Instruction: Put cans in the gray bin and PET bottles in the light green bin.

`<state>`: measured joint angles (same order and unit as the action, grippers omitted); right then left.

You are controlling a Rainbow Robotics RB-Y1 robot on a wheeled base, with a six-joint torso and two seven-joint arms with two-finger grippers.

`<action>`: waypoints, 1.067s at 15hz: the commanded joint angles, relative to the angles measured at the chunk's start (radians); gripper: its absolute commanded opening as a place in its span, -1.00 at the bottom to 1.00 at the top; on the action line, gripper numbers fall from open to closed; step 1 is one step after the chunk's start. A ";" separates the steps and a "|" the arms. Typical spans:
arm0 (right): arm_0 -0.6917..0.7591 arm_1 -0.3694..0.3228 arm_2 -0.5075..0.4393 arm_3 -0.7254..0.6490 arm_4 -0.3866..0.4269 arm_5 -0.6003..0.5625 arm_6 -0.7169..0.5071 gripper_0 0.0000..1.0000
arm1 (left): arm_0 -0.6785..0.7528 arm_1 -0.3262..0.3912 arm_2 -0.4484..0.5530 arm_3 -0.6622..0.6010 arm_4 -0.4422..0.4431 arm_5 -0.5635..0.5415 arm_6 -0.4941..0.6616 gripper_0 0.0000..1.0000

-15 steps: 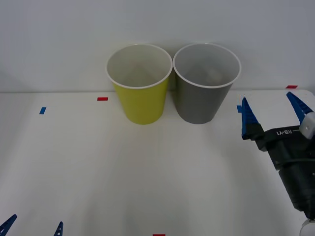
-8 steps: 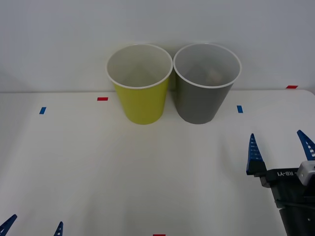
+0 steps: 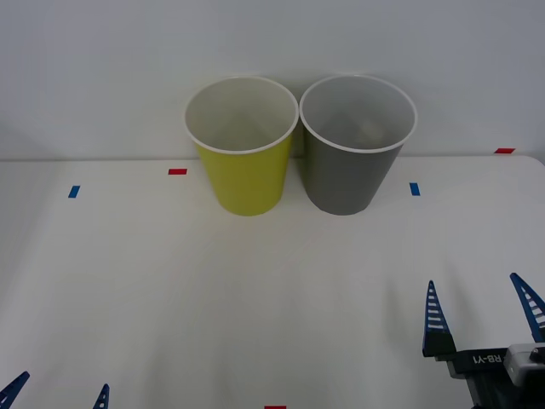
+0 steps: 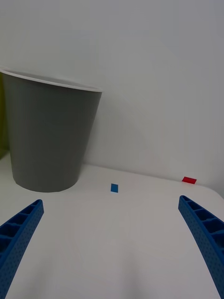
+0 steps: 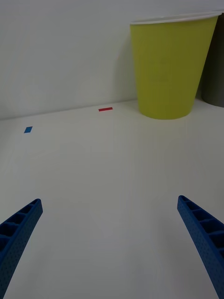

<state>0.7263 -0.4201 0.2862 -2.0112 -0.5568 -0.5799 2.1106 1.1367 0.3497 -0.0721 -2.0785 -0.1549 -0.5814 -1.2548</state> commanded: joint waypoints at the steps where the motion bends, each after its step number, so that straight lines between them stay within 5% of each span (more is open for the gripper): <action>1: 0.059 0.001 0.001 0.000 0.032 -0.041 -0.008 1.00 | 0.000 0.000 0.000 0.000 0.000 0.000 0.000 1.00; 12: 0.255 0.069 0.014 0.040 0.110 -0.170 -0.031 1.00 | 0.000 0.000 0.000 0.000 0.000 0.000 0.000 1.00; 16: 0.252 0.096 0.021 0.097 0.156 -0.206 -0.146 1.00 | 0.000 0.000 0.000 0.000 0.000 0.000 0.000 1.00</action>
<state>0.9743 -0.3287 0.3048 -1.9178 -0.4168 -0.7846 1.9936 1.1367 0.3497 -0.0721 -2.0785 -0.1549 -0.5814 -1.2548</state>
